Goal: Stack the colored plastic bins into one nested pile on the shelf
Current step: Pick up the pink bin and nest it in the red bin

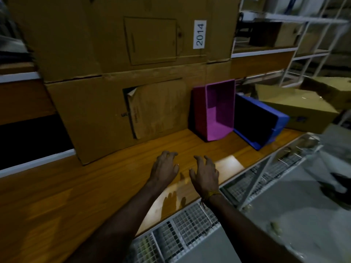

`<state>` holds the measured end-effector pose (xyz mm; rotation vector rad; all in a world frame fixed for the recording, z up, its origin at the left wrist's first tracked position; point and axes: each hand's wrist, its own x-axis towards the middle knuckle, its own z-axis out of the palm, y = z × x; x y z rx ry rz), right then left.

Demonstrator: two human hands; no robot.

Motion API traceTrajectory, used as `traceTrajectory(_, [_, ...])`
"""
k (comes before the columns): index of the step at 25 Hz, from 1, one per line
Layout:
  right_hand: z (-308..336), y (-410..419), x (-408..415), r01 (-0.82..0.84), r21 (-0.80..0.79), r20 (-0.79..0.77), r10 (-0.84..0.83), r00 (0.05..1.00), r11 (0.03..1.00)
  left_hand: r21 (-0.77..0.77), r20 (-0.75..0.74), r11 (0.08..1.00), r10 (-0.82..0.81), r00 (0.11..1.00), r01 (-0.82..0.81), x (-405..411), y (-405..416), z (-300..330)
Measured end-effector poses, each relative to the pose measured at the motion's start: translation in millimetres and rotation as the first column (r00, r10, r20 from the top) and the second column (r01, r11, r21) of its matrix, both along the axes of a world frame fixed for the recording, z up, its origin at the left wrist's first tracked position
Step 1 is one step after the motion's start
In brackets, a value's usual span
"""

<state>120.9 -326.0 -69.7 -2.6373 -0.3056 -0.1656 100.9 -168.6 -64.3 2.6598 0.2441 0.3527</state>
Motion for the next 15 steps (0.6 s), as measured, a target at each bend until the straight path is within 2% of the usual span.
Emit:
traceTrajectory(5, [4.0, -29.9, 48.5, 0.071, 0.008, 0.019, -0.072, 0.997, 0.997, -0.020, 0.029, 0.999, -0.043, 0.999, 0.043, 69.8, -27.4, 8.0])
traceTrajectory(8, [15.9, -34.4, 93.1, 0.079, 0.033, 0.059, -0.081, 0.995, 0.996, -0.052, 0.098, 0.996, -0.064, 0.993, 0.070, 122.1, -28.6, 22.8])
traceTrajectory(15, [57.4, -8.2, 228.1, 0.052, 0.145, 0.124, -0.071, 0.990, 0.988, -0.236, 0.281, 0.957, -0.096, 0.955, 0.166, 264.0, -14.3, 81.8])
